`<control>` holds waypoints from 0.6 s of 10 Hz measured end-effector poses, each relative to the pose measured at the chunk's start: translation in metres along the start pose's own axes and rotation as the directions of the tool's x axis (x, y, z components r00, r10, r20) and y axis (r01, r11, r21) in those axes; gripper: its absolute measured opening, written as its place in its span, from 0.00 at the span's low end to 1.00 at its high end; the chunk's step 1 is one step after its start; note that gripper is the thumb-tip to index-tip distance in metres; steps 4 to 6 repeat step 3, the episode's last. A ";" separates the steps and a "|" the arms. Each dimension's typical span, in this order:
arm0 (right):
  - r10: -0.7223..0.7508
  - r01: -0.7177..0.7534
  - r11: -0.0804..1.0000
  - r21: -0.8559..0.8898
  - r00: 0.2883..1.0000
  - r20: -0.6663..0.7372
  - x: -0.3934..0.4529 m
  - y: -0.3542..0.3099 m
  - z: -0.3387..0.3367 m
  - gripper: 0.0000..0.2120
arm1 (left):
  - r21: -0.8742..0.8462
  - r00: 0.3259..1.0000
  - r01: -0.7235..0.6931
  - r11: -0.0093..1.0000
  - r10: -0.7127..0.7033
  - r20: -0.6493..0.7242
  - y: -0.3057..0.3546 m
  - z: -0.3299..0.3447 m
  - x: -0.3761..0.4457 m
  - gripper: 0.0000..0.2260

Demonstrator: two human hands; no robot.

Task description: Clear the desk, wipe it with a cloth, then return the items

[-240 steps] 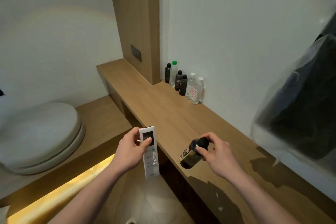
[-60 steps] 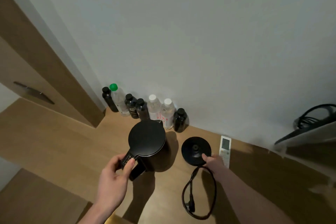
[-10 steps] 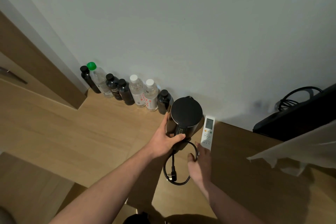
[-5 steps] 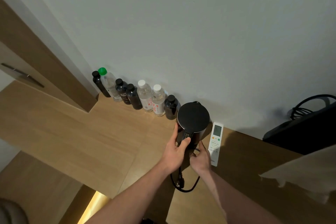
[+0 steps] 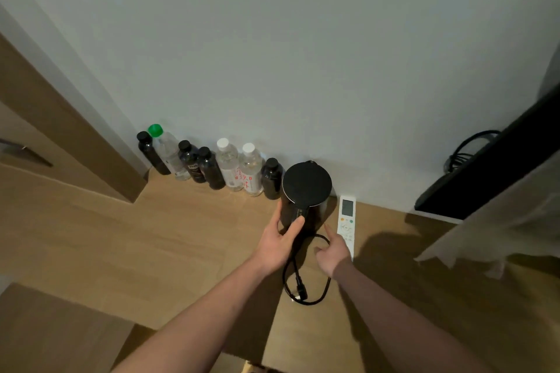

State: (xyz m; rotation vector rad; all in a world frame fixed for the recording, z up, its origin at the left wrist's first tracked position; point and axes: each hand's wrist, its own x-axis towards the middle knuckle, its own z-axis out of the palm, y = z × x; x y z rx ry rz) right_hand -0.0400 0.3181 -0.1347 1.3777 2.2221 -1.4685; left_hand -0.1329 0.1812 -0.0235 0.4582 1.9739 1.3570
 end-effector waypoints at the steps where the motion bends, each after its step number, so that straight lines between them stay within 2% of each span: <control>1: -0.047 0.047 0.999 -0.006 0.996 -0.078 -0.040 -0.003 -0.006 0.33 | 0.046 0.996 -0.050 0.998 0.047 0.074 -0.001 -0.017 -0.025 0.29; 2: -0.085 0.073 0.994 -0.084 0.985 -0.149 -0.091 0.003 -0.008 0.33 | 0.250 0.989 -0.084 0.965 0.049 0.142 -0.019 -0.039 -0.049 0.32; 3: -0.092 0.056 0.981 -0.183 0.976 -0.195 -0.138 0.016 -0.006 0.34 | 0.517 0.965 -0.243 0.821 0.150 0.216 -0.033 -0.057 -0.064 0.31; 6: -0.092 0.056 0.981 -0.183 0.976 -0.195 -0.138 0.016 -0.006 0.34 | 0.517 0.965 -0.243 0.821 0.150 0.216 -0.033 -0.057 -0.064 0.31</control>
